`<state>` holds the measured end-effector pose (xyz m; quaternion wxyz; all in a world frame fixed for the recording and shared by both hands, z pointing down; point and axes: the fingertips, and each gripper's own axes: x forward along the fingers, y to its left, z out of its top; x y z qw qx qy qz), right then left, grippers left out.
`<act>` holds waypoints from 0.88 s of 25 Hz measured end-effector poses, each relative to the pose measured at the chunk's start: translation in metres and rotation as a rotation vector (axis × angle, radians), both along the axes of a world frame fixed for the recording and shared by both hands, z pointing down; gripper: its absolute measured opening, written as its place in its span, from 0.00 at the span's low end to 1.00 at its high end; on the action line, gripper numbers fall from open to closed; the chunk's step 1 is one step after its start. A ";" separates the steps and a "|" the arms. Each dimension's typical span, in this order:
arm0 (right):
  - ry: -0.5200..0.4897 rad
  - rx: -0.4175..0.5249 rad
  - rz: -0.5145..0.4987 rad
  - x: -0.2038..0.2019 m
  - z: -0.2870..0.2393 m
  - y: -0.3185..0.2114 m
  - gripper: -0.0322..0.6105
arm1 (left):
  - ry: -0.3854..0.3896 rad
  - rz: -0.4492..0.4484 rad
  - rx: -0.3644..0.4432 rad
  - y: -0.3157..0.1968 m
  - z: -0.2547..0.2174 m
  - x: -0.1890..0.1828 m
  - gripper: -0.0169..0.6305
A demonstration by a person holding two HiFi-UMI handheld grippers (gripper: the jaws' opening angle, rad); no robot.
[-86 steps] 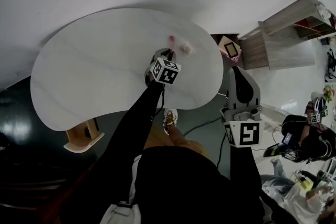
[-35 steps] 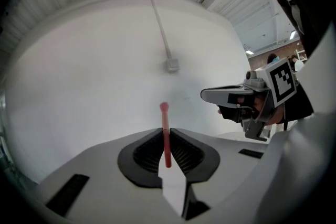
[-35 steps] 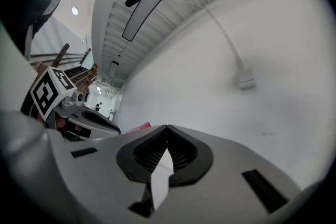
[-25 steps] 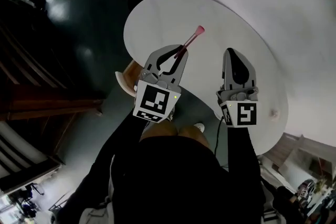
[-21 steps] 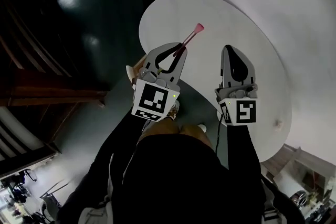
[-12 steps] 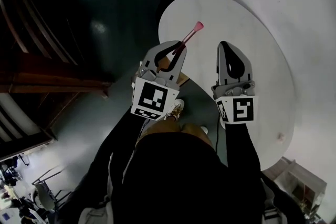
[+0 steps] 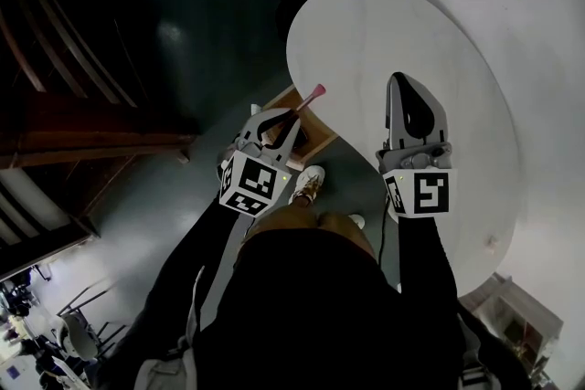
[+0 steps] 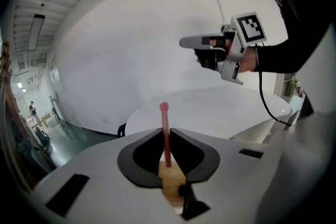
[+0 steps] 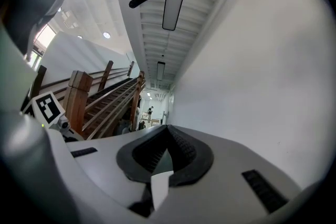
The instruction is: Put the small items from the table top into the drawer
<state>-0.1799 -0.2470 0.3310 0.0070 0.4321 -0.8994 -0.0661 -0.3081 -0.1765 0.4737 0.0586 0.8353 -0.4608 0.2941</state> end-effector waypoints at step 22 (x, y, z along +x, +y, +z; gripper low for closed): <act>0.126 -0.061 0.054 -0.005 0.022 -0.004 0.09 | -0.230 0.086 -0.441 -0.009 0.226 -0.050 0.10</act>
